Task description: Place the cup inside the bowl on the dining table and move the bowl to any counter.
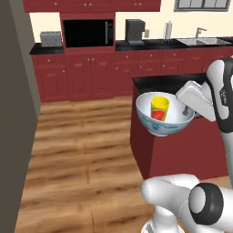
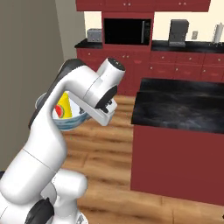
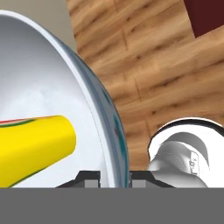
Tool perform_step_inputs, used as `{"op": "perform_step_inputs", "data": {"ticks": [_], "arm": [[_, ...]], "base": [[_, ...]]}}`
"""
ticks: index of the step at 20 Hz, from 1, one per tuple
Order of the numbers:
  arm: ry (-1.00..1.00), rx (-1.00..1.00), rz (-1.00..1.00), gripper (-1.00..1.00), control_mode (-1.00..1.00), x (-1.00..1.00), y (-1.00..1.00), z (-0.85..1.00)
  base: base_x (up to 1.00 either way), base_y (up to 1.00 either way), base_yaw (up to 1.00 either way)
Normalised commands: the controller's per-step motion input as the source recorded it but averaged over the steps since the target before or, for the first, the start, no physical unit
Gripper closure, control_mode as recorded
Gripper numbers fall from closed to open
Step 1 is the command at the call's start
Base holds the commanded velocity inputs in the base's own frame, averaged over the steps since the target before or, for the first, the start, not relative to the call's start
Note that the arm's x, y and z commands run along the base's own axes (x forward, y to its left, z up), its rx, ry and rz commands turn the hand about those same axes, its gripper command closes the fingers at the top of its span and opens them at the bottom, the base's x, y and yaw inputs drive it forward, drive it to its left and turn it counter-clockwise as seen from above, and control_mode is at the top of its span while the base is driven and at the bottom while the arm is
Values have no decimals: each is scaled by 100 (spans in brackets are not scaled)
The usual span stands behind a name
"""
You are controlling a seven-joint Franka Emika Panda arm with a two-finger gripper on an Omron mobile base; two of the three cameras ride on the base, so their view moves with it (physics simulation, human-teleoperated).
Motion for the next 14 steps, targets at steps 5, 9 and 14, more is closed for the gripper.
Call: {"op": "perform_step_inputs", "data": {"ticks": [5, 9, 14], "arm": [[0, 0, 0, 100, 100, 0, 0, 0], [0, 0, 0, 100, 100, 0, 0, 0], [0, 0, 0, 100, 100, 0, 0, 0]], "base": [[85, 46, -5], [99, 22, -9], [85, 29, -8]]}}
